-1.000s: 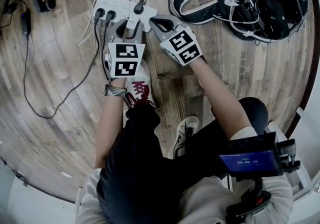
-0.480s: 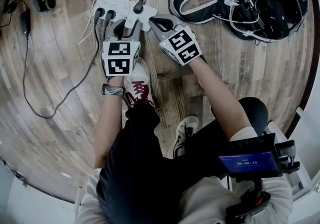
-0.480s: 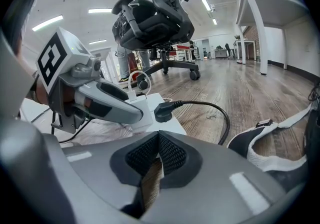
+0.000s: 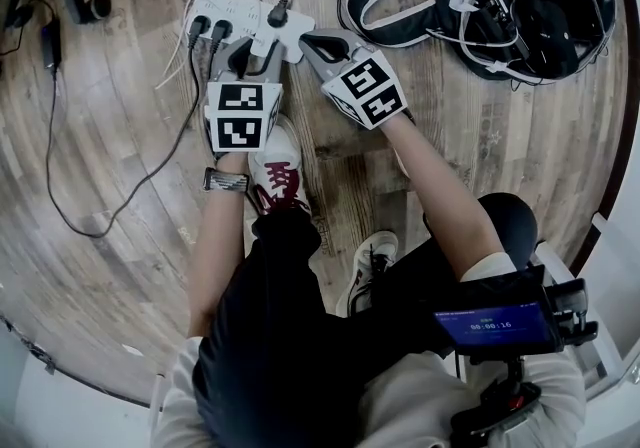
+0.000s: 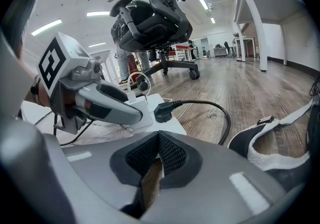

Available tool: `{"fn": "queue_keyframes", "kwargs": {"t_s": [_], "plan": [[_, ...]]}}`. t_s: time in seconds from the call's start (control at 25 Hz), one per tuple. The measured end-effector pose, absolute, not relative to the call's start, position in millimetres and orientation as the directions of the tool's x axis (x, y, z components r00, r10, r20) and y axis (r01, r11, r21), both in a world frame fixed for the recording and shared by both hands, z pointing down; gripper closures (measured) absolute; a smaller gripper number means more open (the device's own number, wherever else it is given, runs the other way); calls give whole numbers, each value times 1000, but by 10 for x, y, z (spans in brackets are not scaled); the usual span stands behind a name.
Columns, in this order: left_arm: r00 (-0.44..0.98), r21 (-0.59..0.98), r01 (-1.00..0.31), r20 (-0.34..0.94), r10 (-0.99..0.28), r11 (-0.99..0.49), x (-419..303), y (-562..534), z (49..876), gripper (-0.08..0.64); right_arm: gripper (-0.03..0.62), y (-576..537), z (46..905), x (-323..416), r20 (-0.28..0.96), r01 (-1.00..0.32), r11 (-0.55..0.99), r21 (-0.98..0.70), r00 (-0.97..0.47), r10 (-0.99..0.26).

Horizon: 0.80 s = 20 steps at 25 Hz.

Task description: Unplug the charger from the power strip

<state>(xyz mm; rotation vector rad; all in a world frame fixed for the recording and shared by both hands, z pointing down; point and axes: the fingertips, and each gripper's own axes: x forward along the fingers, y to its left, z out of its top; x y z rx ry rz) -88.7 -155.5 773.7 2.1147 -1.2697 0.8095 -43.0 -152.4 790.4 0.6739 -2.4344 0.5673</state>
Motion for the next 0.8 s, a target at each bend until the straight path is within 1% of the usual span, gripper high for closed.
{"fn": "queue_keyframes", "kwargs": {"t_s": [0.48,0.64,0.8], "plan": [[338,35,-880,747,-573,-473,-835,-1542,7742,421,594,-1519,7925,-443,615,-587,776,-229,-705,-352],[343,58,-887,746,-571,-457,-855,-1546,7747,420,594,-1522,7919,-447,616,-589,776,-226,-704,-354],[365,121,-899,738,-568,-420,-883,-1555,7745,420,594,-1528,7917,-451,612,-589,775,-230,-707,-355]]}}
